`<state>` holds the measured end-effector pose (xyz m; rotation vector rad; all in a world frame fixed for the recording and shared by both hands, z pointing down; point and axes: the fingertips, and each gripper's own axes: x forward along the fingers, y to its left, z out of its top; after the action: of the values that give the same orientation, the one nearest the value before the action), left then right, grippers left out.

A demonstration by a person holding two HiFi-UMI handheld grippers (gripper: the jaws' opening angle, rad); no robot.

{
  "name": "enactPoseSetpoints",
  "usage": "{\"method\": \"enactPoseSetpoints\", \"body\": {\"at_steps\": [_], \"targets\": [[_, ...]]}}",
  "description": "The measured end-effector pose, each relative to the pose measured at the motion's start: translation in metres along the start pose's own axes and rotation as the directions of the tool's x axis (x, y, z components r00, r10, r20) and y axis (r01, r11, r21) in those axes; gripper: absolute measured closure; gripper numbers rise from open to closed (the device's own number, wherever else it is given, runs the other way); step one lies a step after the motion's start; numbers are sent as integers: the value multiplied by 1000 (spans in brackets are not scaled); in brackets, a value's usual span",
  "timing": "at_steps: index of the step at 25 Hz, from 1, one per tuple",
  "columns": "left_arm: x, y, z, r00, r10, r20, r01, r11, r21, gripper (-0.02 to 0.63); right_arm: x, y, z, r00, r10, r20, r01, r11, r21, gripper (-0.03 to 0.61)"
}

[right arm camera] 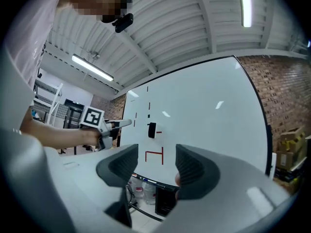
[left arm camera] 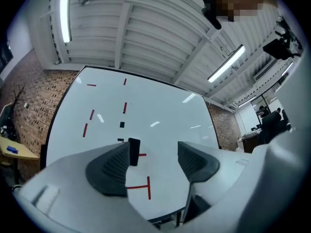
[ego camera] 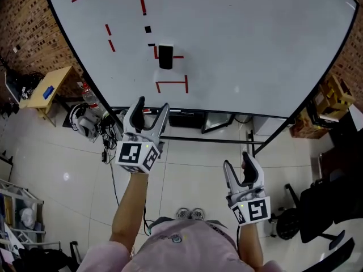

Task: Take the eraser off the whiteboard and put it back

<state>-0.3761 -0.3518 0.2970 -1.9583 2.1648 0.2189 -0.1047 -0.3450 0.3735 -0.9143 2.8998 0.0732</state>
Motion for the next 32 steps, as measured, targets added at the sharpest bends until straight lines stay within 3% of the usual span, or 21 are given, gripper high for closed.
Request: {"method": "enactPoseSetpoints", "body": {"at_steps": [6, 9, 14, 25, 26, 27, 32], "targets": [[105, 45, -16, 995, 58, -85, -55, 998, 36, 242, -2, -25, -13, 996, -83, -33, 84, 996, 36, 344], [145, 61, -34, 984, 105, -147, -99, 994, 45, 241, -7, -38, -17, 992, -118, -42, 120, 991, 57, 345], [185, 69, -63, 966, 110, -233, -93, 992, 80, 241, -9, -51, -27, 986, -153, -68, 157, 986, 50, 347], [221, 78, -70, 964, 145, -221, -123, 986, 110, 244, -12, -70, -39, 971, -214, -104, 220, 974, 53, 350], [220, 79, -70, 964, 156, -216, -133, 984, 118, 252, -13, -71, -40, 970, -219, -108, 225, 973, 49, 351], [218, 82, -70, 964, 162, -212, -138, 983, 124, 348, -14, -73, -40, 968, -224, -111, 231, 972, 47, 353], [216, 82, -70, 963, 162, -214, -134, 981, 138, 351, -19, -78, -43, 963, -243, -121, 251, 967, 55, 360]]}}
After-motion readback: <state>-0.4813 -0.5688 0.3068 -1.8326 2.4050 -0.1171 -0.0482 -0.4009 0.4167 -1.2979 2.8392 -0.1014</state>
